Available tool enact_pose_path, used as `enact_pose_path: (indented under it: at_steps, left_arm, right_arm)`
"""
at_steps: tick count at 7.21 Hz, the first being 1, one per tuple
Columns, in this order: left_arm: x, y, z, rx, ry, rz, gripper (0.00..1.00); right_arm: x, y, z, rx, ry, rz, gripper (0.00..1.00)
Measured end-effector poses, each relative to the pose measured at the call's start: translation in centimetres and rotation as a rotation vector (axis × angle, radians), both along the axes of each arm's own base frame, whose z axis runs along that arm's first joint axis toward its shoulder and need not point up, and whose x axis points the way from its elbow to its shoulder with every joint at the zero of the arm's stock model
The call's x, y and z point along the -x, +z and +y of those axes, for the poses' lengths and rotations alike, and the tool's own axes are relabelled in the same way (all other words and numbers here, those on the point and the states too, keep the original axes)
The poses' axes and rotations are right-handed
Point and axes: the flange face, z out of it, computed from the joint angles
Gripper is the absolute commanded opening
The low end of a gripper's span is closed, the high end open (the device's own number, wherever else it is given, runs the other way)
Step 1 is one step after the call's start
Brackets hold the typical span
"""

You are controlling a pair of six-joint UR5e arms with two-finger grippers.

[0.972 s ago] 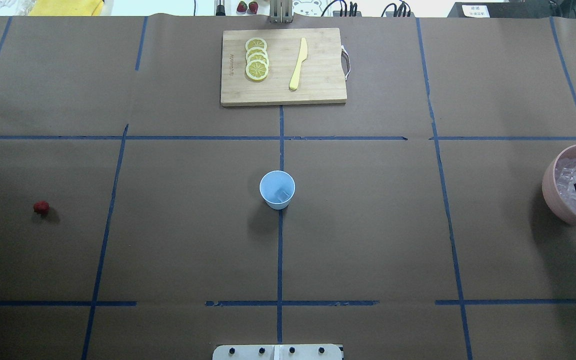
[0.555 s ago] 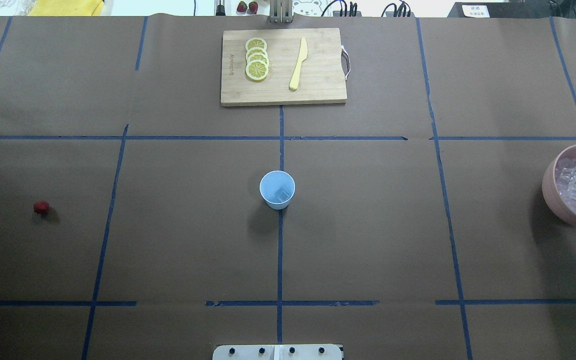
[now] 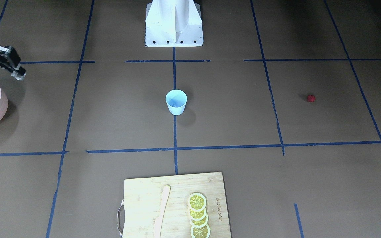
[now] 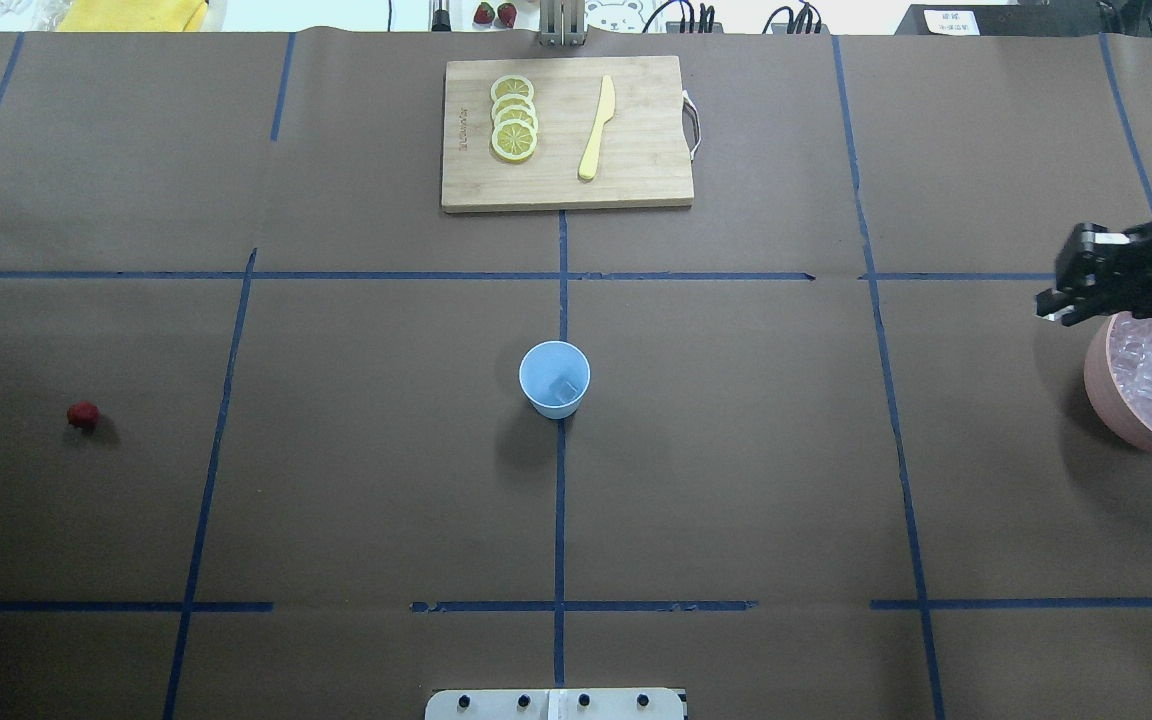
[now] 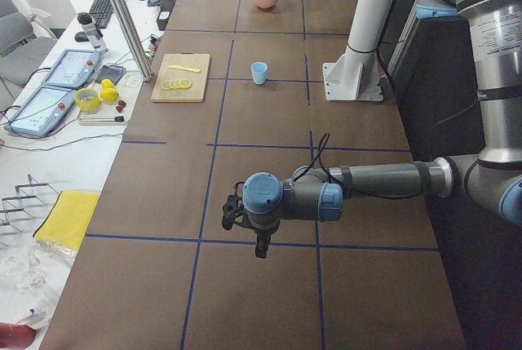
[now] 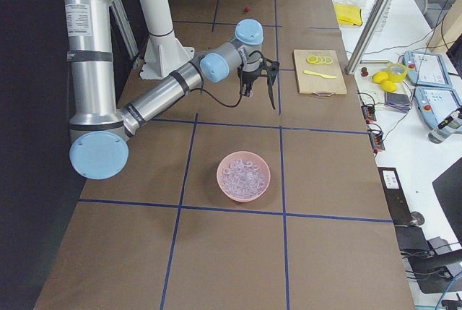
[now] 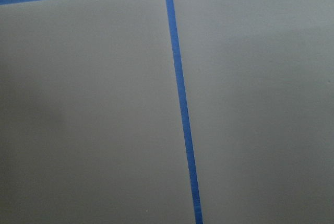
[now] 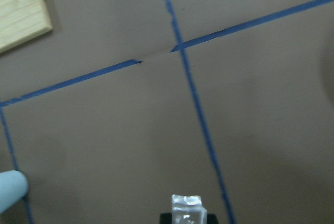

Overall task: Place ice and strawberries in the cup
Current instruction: 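Carry the ice cube over the blue cup and release it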

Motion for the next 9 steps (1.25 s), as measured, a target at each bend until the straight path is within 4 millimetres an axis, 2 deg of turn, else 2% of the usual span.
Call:
enact_pose_path:
  at_steps: [2, 3, 4, 6, 8, 9]
  left_arm:
    - [0.0, 0.0, 0.0, 0.0, 0.0, 0.003, 1.0]
    - [0.0, 0.0, 0.0, 0.0, 0.0, 0.003, 1.0]
    - [0.0, 0.0, 0.0, 0.0, 0.0, 0.003, 1.0]
    - [0.0, 0.0, 0.0, -0.001, 0.001, 0.003, 1.0]
    - [0.0, 0.0, 0.0, -0.001, 0.001, 0.003, 1.0]
    - [0.0, -0.1, 0.0, -0.002, 0.001, 0.004, 1.0]
  right_arm:
    - [10.9, -10.4, 1.5, 0.138, 0.044, -0.087, 0.0]
    - [16.2, -14.1, 1.4, 0.18, 0.073, -0.099, 0.0]
    - [21.1, -16.2, 0.7, 0.207, 0.097, -0.086, 0.0]
    - [29.1, -16.6, -0.1, 0.196, 0.152, -0.037, 0.03]
    - [35.3, -16.3, -1.0, 0.2, 0.156, -0.015, 0.07]
    - [37.1, -15.9, -0.5, 0.204, 0.144, -0.009, 0.27]
